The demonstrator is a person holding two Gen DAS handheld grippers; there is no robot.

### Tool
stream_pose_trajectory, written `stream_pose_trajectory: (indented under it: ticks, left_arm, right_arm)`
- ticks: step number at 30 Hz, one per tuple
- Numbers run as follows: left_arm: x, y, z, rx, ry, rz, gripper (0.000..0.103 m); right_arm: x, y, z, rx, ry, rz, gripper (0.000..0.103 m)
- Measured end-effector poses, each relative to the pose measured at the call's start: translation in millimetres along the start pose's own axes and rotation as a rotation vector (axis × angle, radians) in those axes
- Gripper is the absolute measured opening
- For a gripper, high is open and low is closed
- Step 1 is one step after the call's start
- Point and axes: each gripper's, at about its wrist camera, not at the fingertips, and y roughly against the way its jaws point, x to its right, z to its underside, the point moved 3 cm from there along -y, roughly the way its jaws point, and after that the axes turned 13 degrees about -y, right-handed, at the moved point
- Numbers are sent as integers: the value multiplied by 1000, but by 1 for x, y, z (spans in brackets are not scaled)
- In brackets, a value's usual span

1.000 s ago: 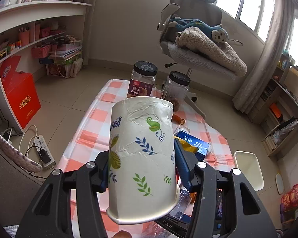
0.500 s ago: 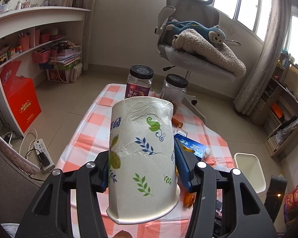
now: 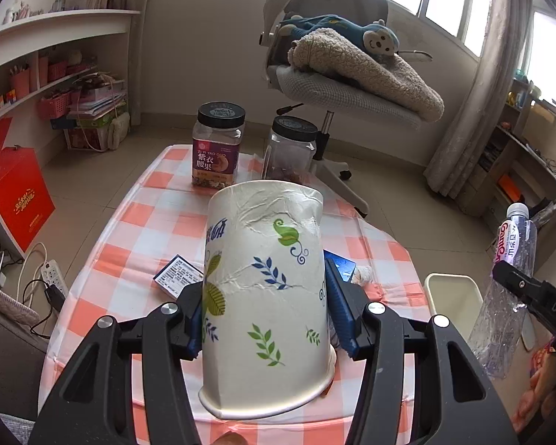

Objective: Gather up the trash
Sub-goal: 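Carry the bottle to the white bin and open the right tool while the left holds the cup, then move the paper cup over the bin and open the left tool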

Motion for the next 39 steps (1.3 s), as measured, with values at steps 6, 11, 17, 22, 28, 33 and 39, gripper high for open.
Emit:
stream_pose_trajectory:
  ticks: [6, 11, 17, 22, 28, 33, 39]
  left_arm:
    - [33, -22, 0, -22, -51, 24, 53]
    - [66, -39, 3, -52, -94, 70, 53]
    - [128, -51, -4, -52, -198, 130, 53]
    - [190, -64, -18, -63, -253, 201, 53]
    - [268, -80, -37, -67, -310, 278, 53]
    - [322, -96, -45, -94, -334, 327, 53]
    - [368, -113, -46, -135, -350, 366, 53]
  right_arm:
    - [57, -1, -42, 112, -1, 138, 64]
    - [99, -4, -57, 224, 40, 282, 64]
    - [131, -3, -69, 274, 94, 412, 66]
    - [154, 12, -81, 318, 26, 447, 94]
    - [194, 40, -100, 373, -96, 465, 96]
    - [226, 61, -110, 407, -183, 481, 96]
    - [257, 77, -114, 417, -273, 478, 96]
